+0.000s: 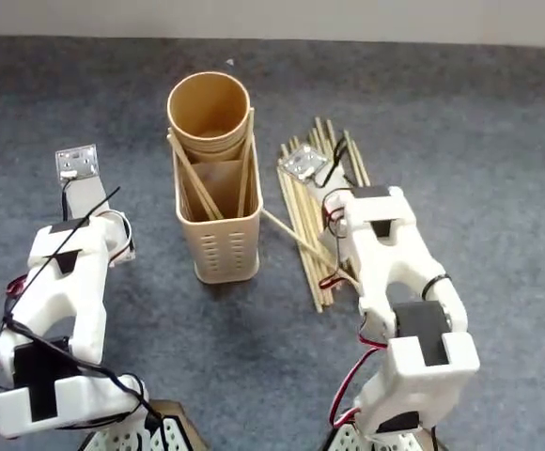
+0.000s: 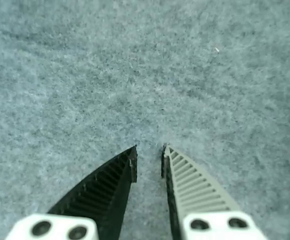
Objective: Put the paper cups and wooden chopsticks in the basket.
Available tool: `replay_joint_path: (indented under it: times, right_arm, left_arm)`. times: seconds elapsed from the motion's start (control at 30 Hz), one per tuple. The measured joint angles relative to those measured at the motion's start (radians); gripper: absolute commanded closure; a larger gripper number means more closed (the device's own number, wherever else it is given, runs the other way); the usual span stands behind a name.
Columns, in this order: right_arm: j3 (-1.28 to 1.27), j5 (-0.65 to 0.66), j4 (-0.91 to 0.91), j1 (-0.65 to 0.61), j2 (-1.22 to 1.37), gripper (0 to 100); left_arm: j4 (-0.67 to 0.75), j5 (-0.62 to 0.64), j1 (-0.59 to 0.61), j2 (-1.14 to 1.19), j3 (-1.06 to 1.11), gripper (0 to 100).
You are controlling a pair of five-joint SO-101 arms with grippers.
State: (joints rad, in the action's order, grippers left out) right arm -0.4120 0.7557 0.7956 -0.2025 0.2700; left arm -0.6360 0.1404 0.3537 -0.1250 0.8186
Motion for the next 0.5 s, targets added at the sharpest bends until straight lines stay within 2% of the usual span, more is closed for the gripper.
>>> replay_joint_path:
  times: [0.27,0.5]
  right_arm:
    - [0.181,-0.203,0.035,0.021,0.026,99.4]
    - [0.5,-0.39,0.216,0.041,0.029,99.4]
  left_arm:
    - [0.0,-0.003,0.0,0.0,0.0,89]
    - [0.0,-0.003,0.0,0.0,0.0,89]
